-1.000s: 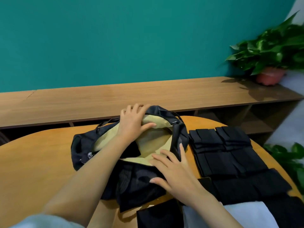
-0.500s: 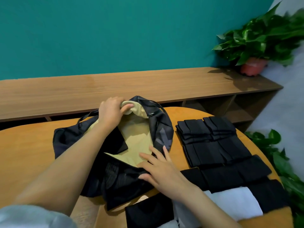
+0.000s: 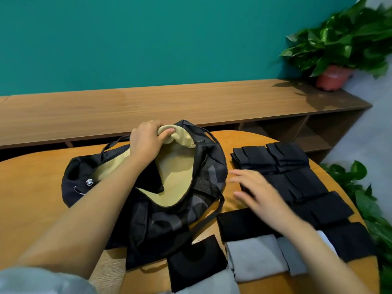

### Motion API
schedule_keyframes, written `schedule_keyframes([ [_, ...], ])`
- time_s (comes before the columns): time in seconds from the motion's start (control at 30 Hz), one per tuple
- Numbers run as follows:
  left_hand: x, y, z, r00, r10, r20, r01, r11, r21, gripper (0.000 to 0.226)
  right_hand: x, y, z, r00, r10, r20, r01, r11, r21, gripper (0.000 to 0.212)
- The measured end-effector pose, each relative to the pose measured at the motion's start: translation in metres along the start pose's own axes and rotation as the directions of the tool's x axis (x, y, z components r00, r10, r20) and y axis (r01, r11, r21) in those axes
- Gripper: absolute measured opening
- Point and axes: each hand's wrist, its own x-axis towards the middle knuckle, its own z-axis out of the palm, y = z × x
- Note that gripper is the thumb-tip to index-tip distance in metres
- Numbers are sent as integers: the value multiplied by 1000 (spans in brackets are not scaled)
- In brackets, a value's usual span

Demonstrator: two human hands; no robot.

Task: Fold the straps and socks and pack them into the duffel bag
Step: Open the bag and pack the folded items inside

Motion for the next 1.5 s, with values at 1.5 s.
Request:
schedule_keyframes([
  [1.5, 27, -44, -24, 964, 134, 229, -35, 920, -391, 19, 79, -112, -17, 959, 278, -58, -189, 778, 599, 59],
])
